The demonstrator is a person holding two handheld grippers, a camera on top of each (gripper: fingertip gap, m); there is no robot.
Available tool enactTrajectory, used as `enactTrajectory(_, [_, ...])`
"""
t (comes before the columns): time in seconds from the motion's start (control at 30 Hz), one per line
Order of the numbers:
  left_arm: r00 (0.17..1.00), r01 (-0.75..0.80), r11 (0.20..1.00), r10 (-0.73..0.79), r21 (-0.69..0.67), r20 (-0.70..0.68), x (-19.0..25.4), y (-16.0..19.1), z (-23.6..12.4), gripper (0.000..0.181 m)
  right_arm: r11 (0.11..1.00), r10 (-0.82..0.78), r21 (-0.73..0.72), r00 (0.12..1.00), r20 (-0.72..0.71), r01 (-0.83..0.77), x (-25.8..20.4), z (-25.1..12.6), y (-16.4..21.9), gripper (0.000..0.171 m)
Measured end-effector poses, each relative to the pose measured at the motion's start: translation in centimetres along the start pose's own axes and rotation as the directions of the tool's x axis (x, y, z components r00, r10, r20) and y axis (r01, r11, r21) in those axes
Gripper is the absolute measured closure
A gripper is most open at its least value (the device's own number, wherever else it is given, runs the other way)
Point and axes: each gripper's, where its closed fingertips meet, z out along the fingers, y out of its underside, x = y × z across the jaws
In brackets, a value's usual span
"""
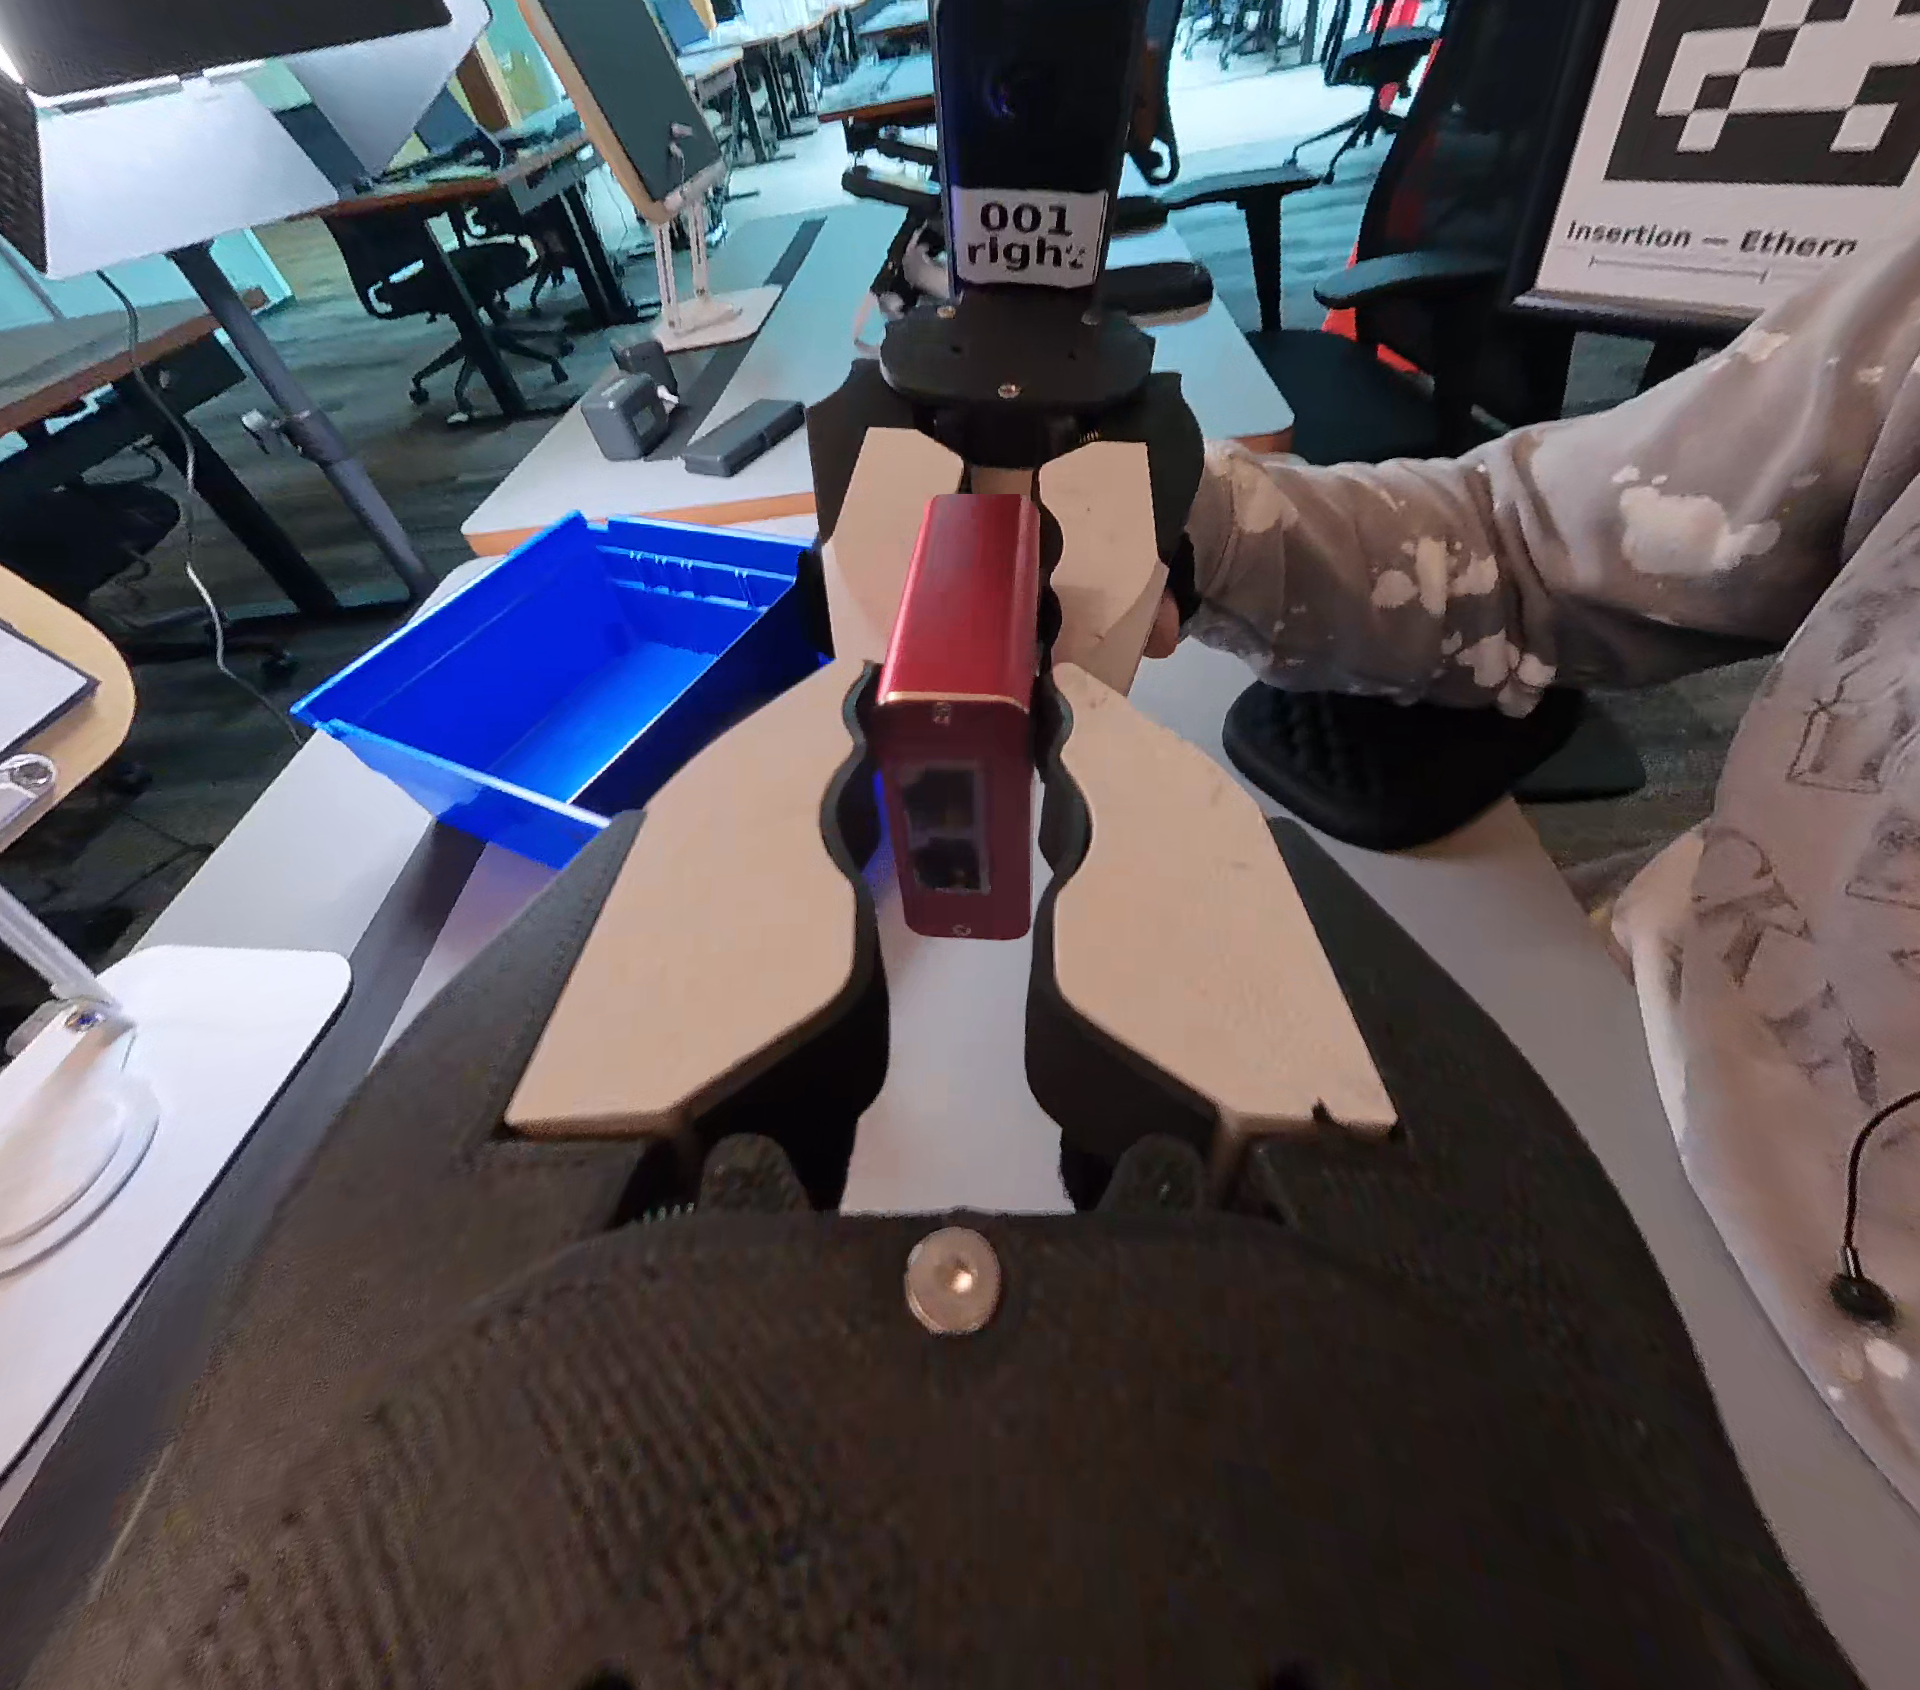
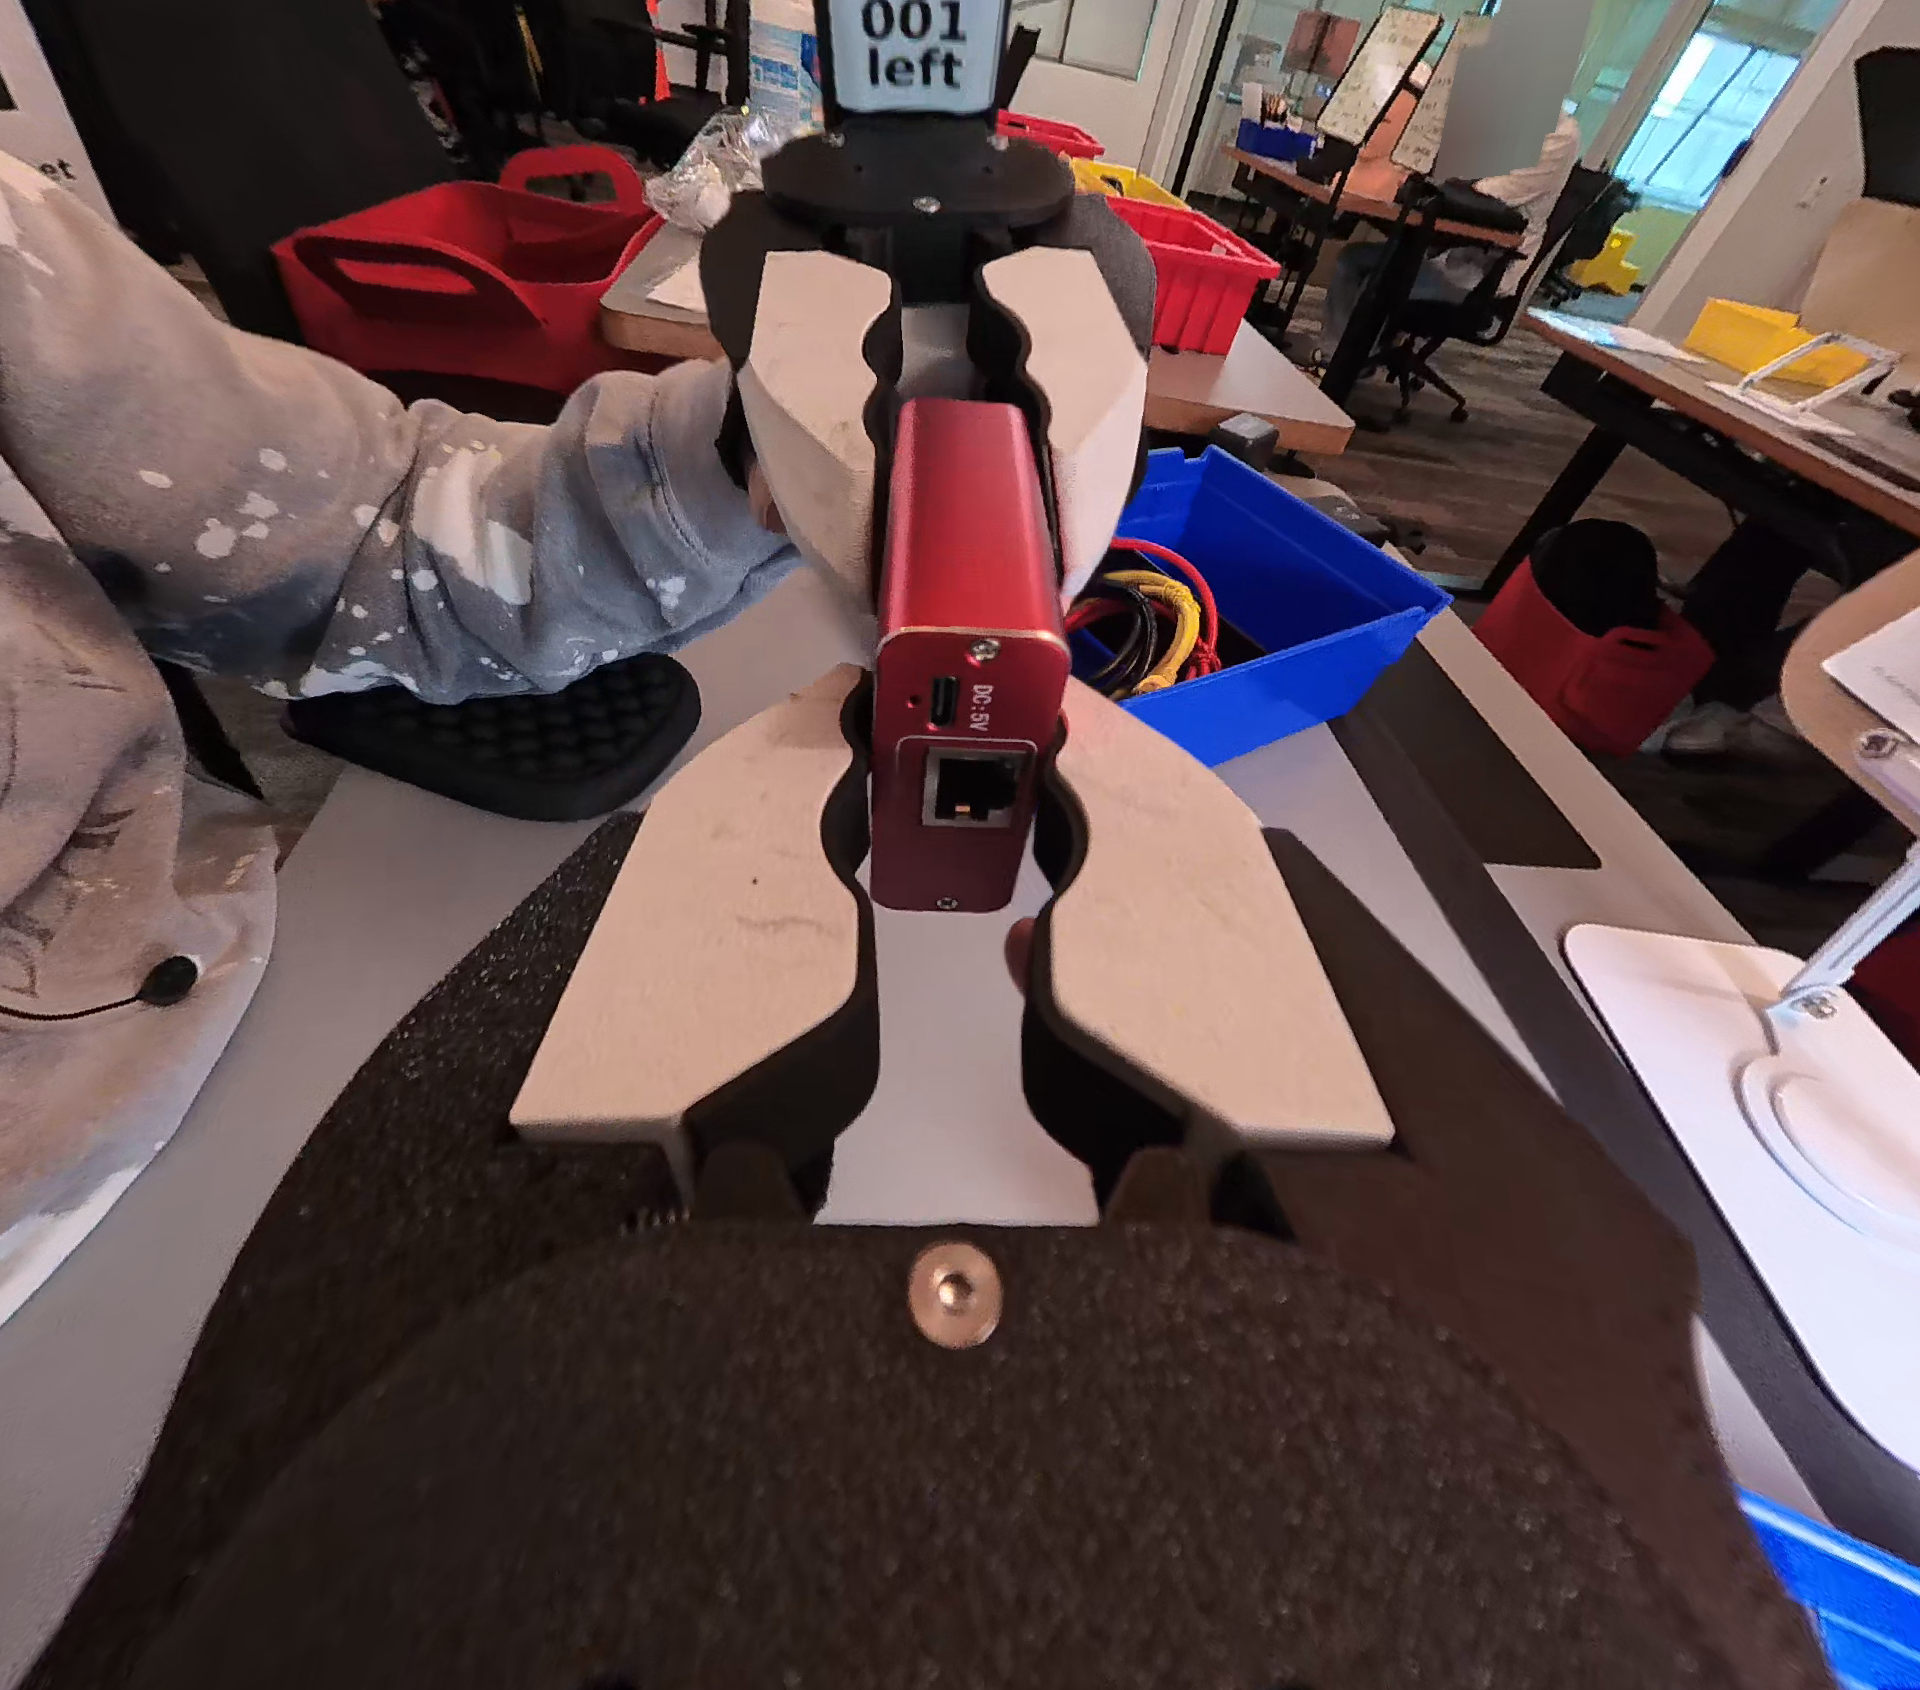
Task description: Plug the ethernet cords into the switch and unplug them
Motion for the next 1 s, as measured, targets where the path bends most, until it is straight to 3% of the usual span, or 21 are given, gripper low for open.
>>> enactTrajectory(0.17, [0.999,0.042,0.991,-0.039,0.126,-0.024,0.3,-1.1,0.8,0.154,1.000,0.001,-0.007,1.000,-0.013,-0.001,0.0,0.7,0.4,0.133])
enactTrajectory(0.3, [1.000,0.018,0.993,-0.019,0.118,0.010,0.2,-0.9,1.4,0.154,1.000,0.024,-0.006,1.000,-0.005,-0.024,0.0,0.8,0.4,0.140])
enactTrajectory(0.67, [0.998,0.027,1.000,-0.028,0.016,0.048,0.0,-0.5,0.5,0.147,0.997,0.071,-0.008,0.996,0.057,-0.071,-0.3,0.9,1.2,0.142])
enactTrajectory(0.77, [0.999,-0.002,0.999,0.004,-0.038,0.051,0.2,0.1,0.7,0.155,0.997,0.070,-0.024,0.995,0.071,-0.068,-0.5,1.4,1.9,0.141])
enactTrajectory(1.0, [0.997,-0.018,0.999,0.016,0.035,0.073,0.1,-0.6,1.1,0.155,0.997,0.071,-0.005,0.997,0.040,-0.071,-0.1,1.3,1.9,0.138])
